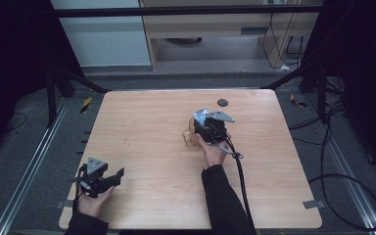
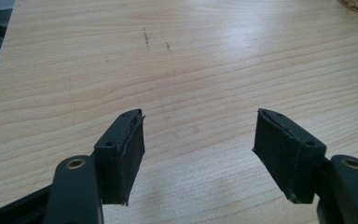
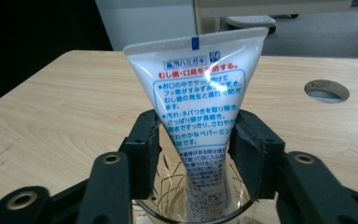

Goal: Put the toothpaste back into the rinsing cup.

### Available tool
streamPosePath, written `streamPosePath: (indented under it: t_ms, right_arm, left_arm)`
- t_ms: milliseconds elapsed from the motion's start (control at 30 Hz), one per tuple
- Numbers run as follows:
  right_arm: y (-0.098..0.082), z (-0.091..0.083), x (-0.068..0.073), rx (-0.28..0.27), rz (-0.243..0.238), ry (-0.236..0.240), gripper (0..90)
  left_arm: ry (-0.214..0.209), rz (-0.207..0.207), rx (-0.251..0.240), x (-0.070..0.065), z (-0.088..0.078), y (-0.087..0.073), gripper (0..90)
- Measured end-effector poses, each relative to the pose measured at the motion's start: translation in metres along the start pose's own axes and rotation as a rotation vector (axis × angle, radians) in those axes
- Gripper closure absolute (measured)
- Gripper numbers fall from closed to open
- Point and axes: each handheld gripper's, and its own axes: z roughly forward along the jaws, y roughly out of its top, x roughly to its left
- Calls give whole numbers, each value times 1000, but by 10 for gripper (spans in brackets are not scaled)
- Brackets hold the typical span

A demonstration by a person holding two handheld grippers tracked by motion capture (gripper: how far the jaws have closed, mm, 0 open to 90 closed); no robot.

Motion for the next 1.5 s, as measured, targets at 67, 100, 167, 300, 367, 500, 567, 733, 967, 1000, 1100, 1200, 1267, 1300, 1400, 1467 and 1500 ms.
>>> streamPosePath:
  t_ms: [67,100,167,300,367,500,567,733,967,1000,1100,1200,1267,1300,1400,1467,1500]
  right_arm:
    - [2,-6,1,-28,-27,-4,462]
    - [4,-10,1,-47,-27,1,455]
    - [10,-20,1,-80,-30,3,406]
    - [18,-43,-2,-96,-27,20,341]
    - [20,-54,-5,-92,-53,32,317]
    - [19,-77,-11,-72,-76,81,289]
    - [15,-91,-18,-59,-67,112,270]
    - [4,-105,-23,5,-120,98,236]
    - [-27,-130,-43,39,-147,79,231]
    - [-32,-133,-47,44,-142,73,230]
    - [-46,-141,-60,59,-139,52,227]
    - [-55,-147,-72,76,-151,29,220]
    - [-61,-151,-80,86,-146,27,219]
    - [-64,-153,-83,91,-144,18,219]
    - [-74,-156,-94,114,-128,2,219]
    - [-79,-158,-99,127,-114,-11,219]
    - [-81,-159,-102,130,-121,-19,218]
  left_arm:
    - [-1,-1,1,0,0,0,323]
    - [-1,0,2,0,0,0,323]
    - [-2,1,0,0,0,0,322]
    - [-4,0,4,-1,0,0,322]
    - [-6,0,4,-1,1,0,321]
    - [-5,6,8,-2,1,-1,319]
    - [-4,8,9,-2,1,-1,316]
    - [-7,20,5,-3,3,-2,305]
    - [-21,52,-3,-6,4,-3,298]
    - [-21,56,-5,-6,4,-3,298]
    - [-19,63,-4,-7,4,-3,298]
    - [-19,67,-5,-7,4,-3,298]
    - [-19,70,-4,-7,4,-4,297]
    - [-19,71,-5,-7,5,-4,297]
    - [-18,73,-5,-6,5,-4,295]
    - [-17,73,-6,-6,5,-4,292]
    - [-16,74,-7,-6,5,-4,291]
